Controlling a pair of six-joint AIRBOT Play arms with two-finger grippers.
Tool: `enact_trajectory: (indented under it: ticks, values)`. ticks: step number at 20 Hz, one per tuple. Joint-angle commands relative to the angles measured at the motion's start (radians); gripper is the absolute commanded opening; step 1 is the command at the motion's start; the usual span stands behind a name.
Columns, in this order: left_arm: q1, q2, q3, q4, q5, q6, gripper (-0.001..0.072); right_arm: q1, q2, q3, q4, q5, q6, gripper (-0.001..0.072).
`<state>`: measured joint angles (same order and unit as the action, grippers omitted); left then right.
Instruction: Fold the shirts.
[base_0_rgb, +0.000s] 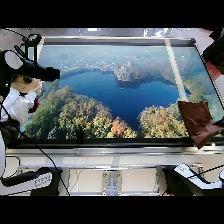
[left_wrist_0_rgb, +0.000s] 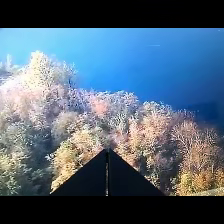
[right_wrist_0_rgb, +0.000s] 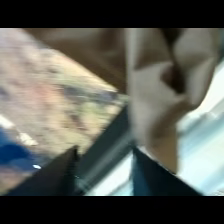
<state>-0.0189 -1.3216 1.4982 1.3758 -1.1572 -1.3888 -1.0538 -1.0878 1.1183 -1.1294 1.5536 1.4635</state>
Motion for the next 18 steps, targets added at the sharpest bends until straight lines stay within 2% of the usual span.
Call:
enact_trajectory:
  ticks: [1,3,7,13,18]
  values:
    - [0.0,0.0,0.0,0.0,0.0,-0.003,0.0016,0.042,0.05,0.129,0.424,0.045,-0.05,0.0012]
    - [0.0,0.0,0.0,0.0,-0.002,-0.003,0.0016,0.143,0.06,0.189,0.504,0.025,-0.056,0.0019]
    - [0.0,0.0,0.0,0.0,-0.053,-0.003,0.0016,0.41,0.059,0.237,0.488,-0.032,-0.072,0.0015]
    - [0.0,0.0,0.0,0.001,-0.053,-0.003,0.0016,0.809,0.058,0.237,0.306,-0.179,-0.121,0.0016]
    - [0.0,0.0,0.0,0.001,-0.053,-0.003,0.0016,0.948,0.058,0.237,0.261,-0.211,-0.119,0.0016]
